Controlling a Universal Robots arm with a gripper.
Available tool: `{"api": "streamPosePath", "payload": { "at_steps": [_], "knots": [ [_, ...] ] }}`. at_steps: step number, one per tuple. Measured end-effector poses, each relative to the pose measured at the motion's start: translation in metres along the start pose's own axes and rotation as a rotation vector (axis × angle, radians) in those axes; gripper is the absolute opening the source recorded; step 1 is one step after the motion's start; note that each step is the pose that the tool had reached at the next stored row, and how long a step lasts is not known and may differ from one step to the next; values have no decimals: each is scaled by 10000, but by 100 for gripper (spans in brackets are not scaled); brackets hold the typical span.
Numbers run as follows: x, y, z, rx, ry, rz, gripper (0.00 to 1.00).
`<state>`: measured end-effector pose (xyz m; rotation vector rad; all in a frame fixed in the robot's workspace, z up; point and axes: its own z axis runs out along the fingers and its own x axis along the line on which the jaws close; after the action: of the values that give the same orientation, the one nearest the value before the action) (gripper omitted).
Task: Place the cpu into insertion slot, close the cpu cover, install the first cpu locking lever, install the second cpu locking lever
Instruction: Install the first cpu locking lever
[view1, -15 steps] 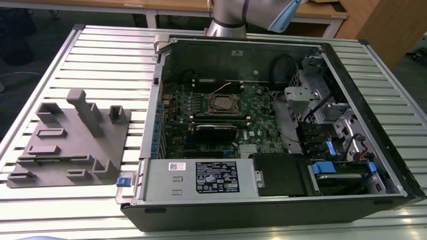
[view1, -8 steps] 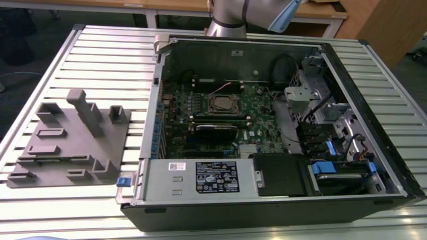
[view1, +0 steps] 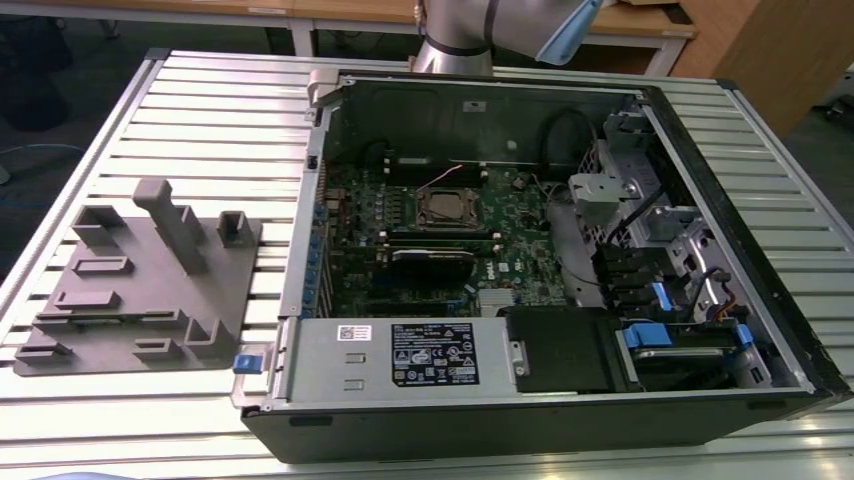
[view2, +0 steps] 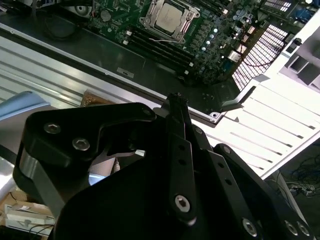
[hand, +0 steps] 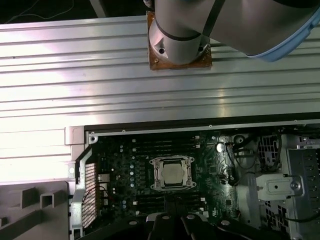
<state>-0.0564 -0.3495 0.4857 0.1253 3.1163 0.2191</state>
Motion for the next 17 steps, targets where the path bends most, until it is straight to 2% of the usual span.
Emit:
{"api": "streamPosePath", "payload": {
  "at_steps": [17],
  "knots": [
    [3,-47,305,-1,-1,0,11]
  ]
}}
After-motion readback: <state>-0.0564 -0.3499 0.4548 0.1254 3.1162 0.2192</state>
